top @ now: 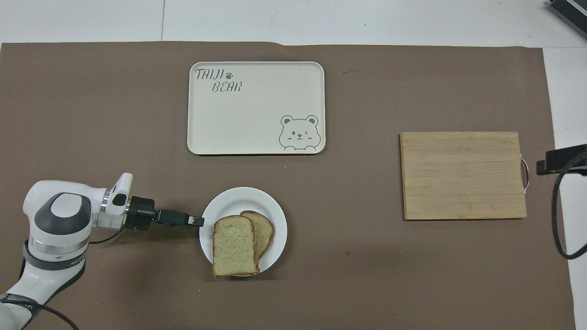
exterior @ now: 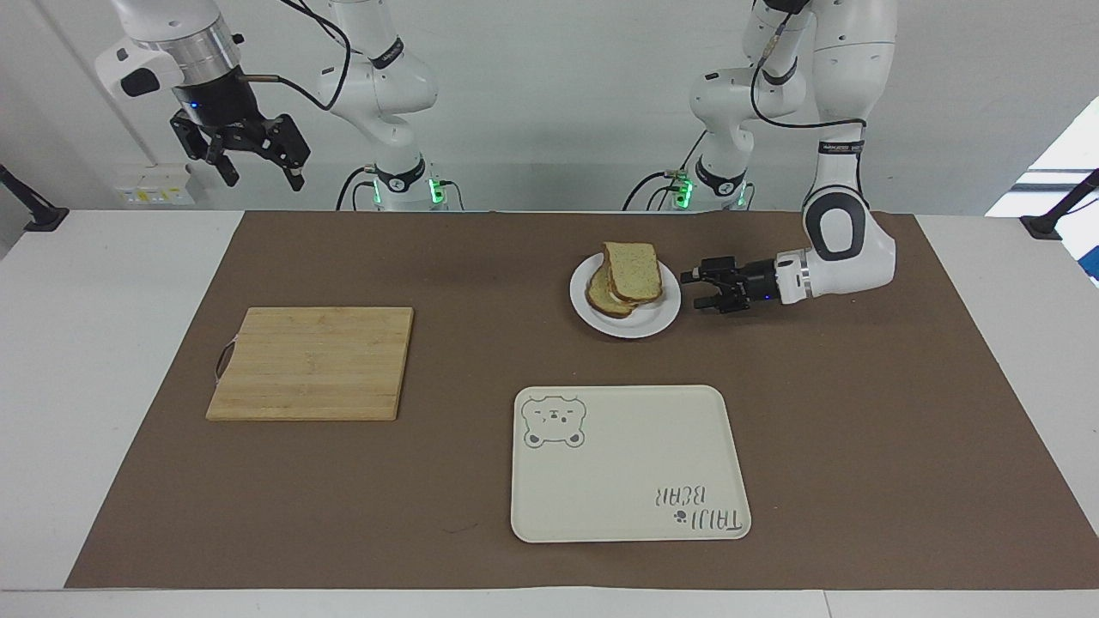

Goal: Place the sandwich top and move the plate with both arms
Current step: 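Move the left gripper to the plate rim and grasp it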

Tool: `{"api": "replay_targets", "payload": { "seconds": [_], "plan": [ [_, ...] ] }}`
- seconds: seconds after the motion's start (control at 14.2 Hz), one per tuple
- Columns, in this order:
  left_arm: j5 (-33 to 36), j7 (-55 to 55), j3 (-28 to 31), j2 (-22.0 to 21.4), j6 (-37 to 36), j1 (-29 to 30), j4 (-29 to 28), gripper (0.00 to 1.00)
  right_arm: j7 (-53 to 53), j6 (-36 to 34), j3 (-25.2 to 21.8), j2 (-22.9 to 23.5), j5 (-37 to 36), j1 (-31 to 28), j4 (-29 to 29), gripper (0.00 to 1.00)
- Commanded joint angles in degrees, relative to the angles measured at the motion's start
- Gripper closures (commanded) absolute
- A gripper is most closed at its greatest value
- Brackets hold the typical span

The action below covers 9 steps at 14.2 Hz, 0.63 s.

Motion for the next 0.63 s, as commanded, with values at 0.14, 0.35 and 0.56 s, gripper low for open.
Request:
{"api": "replay_targets", "payload": {
  "seconds": [0.14,0.35,0.56],
  "plan": [
    [-3.0,2.8,0.6,-0.6,1.6,-1.3,-2.6,0.0,-1.8,-0.3,2.0,0.3,-1.0,-1.9,0.0,0.0],
    [-3.3,3.9,0.6,-0.5,1.6,-1.3,-3.3,0.02,-1.7,-0.6,2.0,-0.2,-1.0,-1.4,-0.5,0.0],
    [-3.7,4.5,0.5,-0.6,1.6,-2.1,-3.8,0.21,-1.7,-0.3,2.0,-0.3,-1.0,-1.3,-0.8,0.0]
  ]
}}
